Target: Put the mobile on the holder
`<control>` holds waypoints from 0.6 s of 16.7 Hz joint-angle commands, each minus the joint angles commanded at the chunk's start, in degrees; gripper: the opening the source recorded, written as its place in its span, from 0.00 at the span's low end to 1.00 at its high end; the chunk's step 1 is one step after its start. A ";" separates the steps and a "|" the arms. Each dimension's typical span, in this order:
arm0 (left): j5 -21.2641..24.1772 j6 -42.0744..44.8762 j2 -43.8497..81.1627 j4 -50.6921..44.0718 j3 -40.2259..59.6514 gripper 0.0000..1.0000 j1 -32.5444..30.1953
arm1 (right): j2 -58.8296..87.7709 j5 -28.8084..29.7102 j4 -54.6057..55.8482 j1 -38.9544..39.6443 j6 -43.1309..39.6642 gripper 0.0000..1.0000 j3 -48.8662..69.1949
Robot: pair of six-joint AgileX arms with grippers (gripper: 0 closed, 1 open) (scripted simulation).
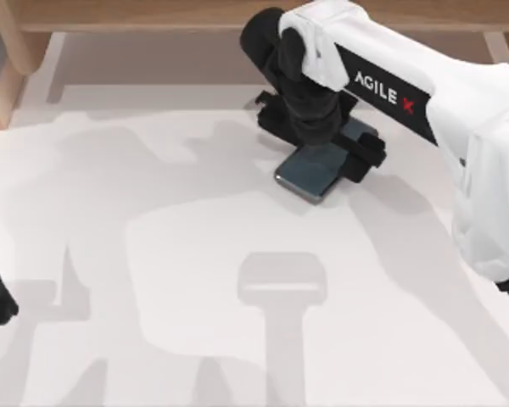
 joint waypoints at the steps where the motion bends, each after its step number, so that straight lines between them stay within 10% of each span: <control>1: 0.00 0.00 0.00 0.00 0.00 1.00 0.00 | 0.01 0.00 -0.53 -0.02 0.01 0.00 0.54; 10: 0.00 0.00 0.00 0.00 0.00 1.00 0.00 | 0.17 -0.02 -3.37 0.00 0.03 0.00 3.41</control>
